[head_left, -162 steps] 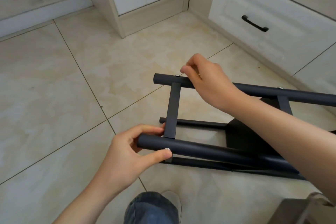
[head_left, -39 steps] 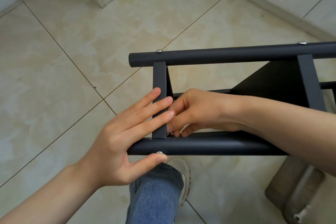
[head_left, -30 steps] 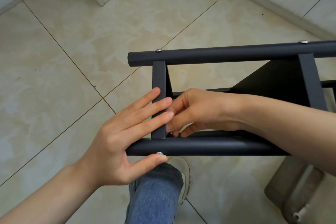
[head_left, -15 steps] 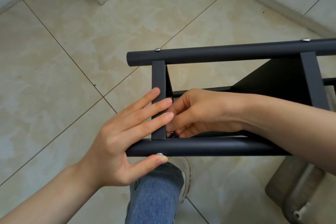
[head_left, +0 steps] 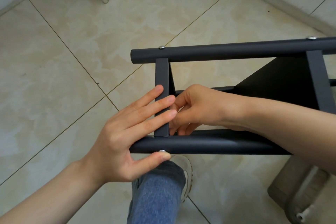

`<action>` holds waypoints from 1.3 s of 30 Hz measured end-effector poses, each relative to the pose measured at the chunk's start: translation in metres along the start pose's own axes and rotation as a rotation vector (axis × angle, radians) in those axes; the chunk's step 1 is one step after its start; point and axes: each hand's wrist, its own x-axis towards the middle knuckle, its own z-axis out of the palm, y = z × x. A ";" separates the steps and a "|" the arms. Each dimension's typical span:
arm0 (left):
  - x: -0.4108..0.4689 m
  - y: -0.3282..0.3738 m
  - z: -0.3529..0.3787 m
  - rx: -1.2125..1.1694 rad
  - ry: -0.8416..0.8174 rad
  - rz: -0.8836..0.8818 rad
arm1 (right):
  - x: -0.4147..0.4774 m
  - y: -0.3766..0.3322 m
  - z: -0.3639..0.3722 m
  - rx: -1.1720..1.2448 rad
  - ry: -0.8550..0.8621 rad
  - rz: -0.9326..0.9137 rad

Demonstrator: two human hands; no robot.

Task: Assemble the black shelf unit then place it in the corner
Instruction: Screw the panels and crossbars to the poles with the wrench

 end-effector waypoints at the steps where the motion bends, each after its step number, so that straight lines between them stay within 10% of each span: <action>1: 0.000 0.000 0.000 0.000 0.000 -0.001 | 0.000 0.000 0.001 0.000 0.002 0.001; 39: 0.001 -0.004 0.003 -0.033 0.028 -0.002 | 0.006 0.004 -0.002 0.279 -0.204 0.140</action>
